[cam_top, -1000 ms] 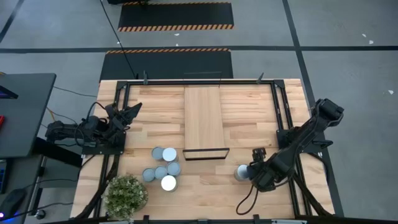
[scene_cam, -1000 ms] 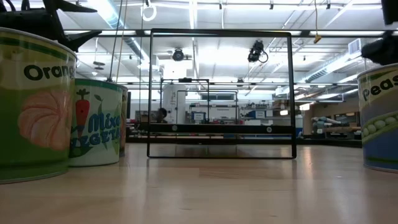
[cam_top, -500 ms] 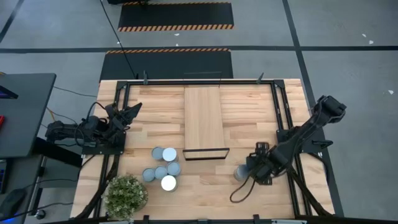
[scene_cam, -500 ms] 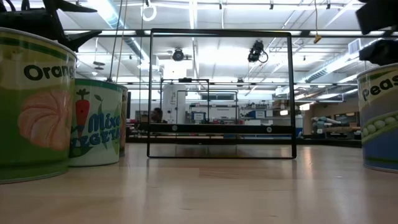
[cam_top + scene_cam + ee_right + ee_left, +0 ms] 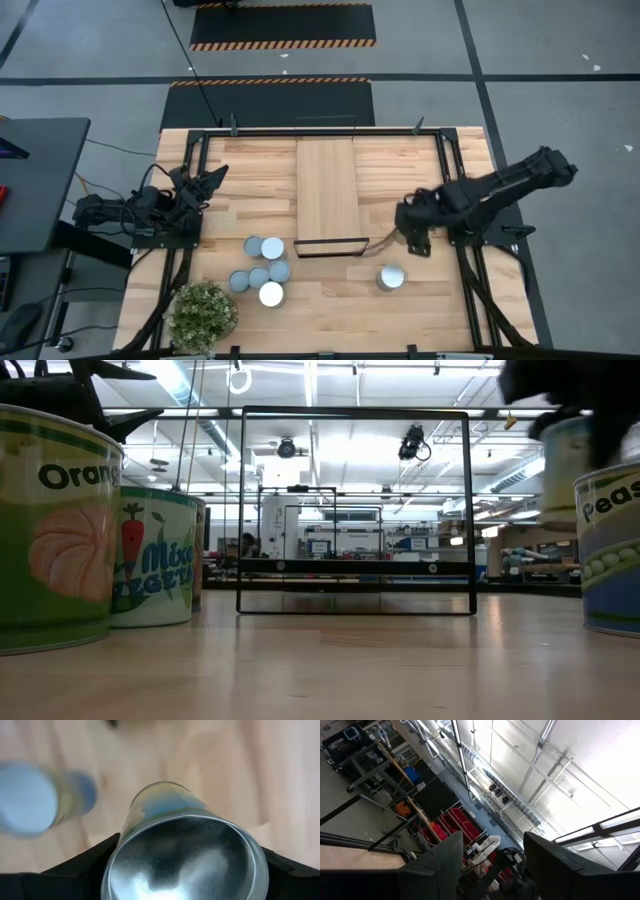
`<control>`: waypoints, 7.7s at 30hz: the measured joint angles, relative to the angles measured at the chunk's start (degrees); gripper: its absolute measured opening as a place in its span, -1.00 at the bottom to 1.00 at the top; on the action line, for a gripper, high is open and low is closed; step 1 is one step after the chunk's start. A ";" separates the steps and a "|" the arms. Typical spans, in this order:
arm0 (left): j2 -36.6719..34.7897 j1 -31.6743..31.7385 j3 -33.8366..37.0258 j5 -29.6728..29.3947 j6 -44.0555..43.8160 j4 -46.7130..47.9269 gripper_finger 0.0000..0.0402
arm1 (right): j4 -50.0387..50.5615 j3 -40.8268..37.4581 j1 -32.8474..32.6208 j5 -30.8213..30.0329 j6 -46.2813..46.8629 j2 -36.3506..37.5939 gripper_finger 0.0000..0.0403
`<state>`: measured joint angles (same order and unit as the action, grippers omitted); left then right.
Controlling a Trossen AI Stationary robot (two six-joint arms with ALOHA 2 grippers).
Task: Pick and place cans onto a shelf
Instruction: Put the canned carrots on the shelf
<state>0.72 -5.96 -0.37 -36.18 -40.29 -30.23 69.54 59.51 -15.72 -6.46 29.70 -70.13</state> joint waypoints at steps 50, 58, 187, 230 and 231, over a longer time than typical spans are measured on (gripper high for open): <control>35.76 14.80 -32.58 10.85 -2.51 56.00 0.07 | -10.73 37.18 40.52 2.05 -53.81 -40.50 0.68; 37.13 20.23 -33.56 16.04 1.75 55.47 0.07 | -11.84 37.16 40.57 3.15 -54.83 -41.32 0.85; 37.08 22.91 -33.56 23.93 4.94 54.28 0.07 | -9.92 32.57 37.02 9.75 -37.47 -36.35 0.85; 37.10 22.82 -33.52 25.40 3.39 54.09 0.07 | -27.42 38.56 36.70 0.06 -53.90 -39.08 0.77; 37.10 22.82 -33.52 25.36 3.39 54.07 0.07 | -26.33 39.86 36.91 0.06 -53.57 -39.04 0.77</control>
<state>37.82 16.86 -33.89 -10.82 -36.91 23.84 43.21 99.36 21.18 -6.39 -23.87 -109.16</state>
